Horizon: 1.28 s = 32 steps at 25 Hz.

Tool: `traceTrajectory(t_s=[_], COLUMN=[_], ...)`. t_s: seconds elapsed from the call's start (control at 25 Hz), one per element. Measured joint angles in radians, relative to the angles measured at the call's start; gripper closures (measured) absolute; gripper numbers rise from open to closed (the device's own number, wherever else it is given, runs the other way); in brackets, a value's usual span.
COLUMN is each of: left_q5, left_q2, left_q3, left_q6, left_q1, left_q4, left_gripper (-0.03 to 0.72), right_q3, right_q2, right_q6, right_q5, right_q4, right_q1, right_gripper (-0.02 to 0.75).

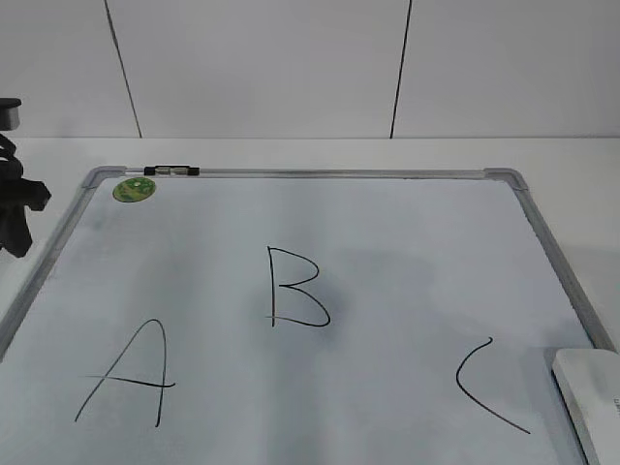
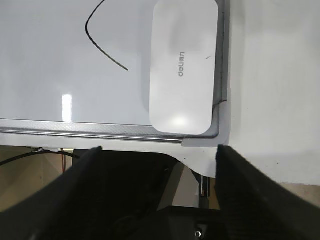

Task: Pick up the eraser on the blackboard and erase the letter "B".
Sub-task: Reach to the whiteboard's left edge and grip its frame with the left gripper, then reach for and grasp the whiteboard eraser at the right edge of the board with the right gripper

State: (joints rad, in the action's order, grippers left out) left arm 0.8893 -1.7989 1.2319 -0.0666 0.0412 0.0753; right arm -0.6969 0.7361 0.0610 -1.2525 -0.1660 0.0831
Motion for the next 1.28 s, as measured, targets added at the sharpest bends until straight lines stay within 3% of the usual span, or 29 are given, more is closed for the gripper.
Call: traceTrajectory(t_s=[1.04, 1.28], left_q5=[-0.032, -0.028], left_q2=[-0.153, -0.153], left_q3=[0.017, 0.017], left_q6=[-0.019, -0.019], left_q1=[0.000, 0.000], left_q4=[-0.018, -0.016], left_gripper=[0.454, 0.536], right_q3=[0.000, 0.000], right_q2=[0.000, 0.000], right_q6=[0.000, 0.000], right_q5=[0.000, 0.000], right_q4=[0.000, 0.000], right_q1=[0.000, 0.000], right_gripper=[0.206, 0.206])
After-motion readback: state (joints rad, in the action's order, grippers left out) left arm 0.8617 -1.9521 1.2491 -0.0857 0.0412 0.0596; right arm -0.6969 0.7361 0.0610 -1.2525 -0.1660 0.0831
